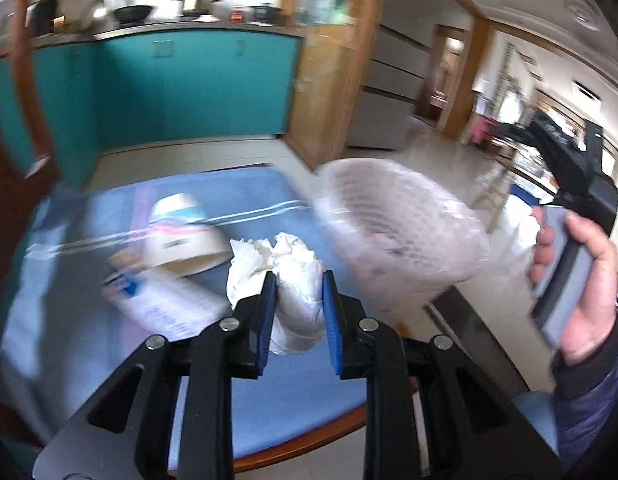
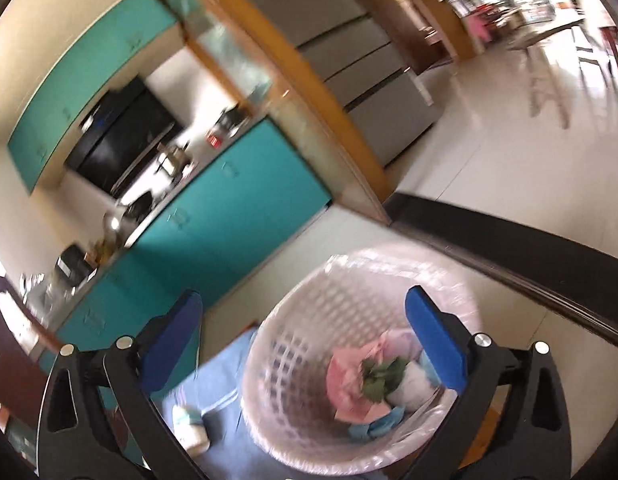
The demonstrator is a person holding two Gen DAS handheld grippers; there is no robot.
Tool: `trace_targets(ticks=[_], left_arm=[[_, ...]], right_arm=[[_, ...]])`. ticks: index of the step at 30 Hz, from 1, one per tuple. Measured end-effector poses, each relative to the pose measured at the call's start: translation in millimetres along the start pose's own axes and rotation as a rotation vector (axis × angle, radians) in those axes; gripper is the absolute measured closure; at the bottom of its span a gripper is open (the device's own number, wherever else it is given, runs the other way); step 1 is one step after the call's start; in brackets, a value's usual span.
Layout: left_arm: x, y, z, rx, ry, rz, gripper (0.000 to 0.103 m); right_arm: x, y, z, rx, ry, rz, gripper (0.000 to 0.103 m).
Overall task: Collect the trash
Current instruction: 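Carry the white tissue into the white basket and open the left gripper, then bring the open left gripper back over the white medicine box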
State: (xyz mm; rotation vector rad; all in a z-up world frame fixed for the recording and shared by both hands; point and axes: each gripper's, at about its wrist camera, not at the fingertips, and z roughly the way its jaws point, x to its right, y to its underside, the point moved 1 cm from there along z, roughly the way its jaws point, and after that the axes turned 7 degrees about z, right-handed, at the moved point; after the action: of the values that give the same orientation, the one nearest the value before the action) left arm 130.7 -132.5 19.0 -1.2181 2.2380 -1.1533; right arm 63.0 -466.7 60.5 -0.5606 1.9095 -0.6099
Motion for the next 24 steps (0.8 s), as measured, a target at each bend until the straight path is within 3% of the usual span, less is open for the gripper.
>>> trace_targets(ticks=[4, 5, 6, 8, 11, 17, 21, 24], left_arm=[[46, -46, 33, 0.014, 0.087, 0.064, 0.070], [59, -63, 45, 0.018, 0.116, 0.074, 0.054], [65, -72, 54, 0.015, 0.133, 0.075, 0.023], [73, -91, 73, 0.010, 0.098, 0.071, 0.007], [62, -90, 83, -0.032, 0.006, 0.038, 0.007], [-3, -44, 16, 0.046, -0.140, -0.021, 0.008], [-34, -8, -27, 0.087, -0.191, -0.058, 0.006], [-51, 15, -33, 0.054, -0.252, -0.072, 0.005]], right_arm=[[8, -7, -1, 0.036, 0.018, 0.021, 0.004], [9, -7, -1, 0.042, 0.019, 0.021, 0.004], [9, -7, 0, 0.037, 0.017, 0.020, 0.004], [9, -6, 2, 0.024, 0.011, 0.020, 0.004], [5, -3, 2, -0.004, -0.008, 0.000, 0.004], [-14, 9, 6, -0.058, -0.057, -0.081, 0.004], [-28, 17, 6, -0.087, -0.084, -0.157, 0.004], [-37, 24, 3, -0.095, -0.086, -0.204, 0.004]])
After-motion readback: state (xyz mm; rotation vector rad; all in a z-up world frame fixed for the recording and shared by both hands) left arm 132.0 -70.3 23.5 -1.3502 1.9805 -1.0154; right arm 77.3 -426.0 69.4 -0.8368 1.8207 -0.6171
